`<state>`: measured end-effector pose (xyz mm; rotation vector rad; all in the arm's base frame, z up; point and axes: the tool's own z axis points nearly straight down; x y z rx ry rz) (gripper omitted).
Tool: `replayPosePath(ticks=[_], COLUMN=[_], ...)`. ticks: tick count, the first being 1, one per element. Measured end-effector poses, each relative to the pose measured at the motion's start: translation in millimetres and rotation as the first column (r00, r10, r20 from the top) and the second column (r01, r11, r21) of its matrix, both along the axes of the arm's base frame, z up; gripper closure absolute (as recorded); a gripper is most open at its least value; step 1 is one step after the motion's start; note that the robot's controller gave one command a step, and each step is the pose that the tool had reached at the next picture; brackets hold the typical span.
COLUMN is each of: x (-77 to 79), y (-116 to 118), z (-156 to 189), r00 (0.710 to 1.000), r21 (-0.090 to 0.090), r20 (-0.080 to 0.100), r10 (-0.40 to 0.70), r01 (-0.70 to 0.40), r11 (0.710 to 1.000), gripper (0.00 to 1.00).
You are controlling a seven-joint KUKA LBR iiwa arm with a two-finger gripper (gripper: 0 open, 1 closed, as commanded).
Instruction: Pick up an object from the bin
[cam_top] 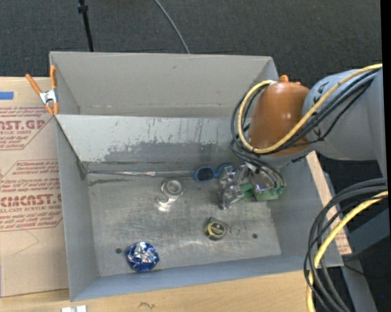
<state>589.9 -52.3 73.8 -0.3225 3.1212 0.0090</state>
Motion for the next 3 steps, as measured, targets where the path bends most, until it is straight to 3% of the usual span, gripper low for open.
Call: replayPosePath(ticks=[1,2,3], x=[-7.4,-74.0,-94.8], y=[-3,18,36], z=[40,25,12], r00=[0.975,0.998,0.946], r21=[-0.004,-0.006,-0.023], r20=[0.0,0.001,0.036], r10=[-0.223,0.065,0.322], r01=[0.223,-0.065,-0.321], r11=[0.975,0.998,0.947], gripper=[0.0,0.0,0.0])
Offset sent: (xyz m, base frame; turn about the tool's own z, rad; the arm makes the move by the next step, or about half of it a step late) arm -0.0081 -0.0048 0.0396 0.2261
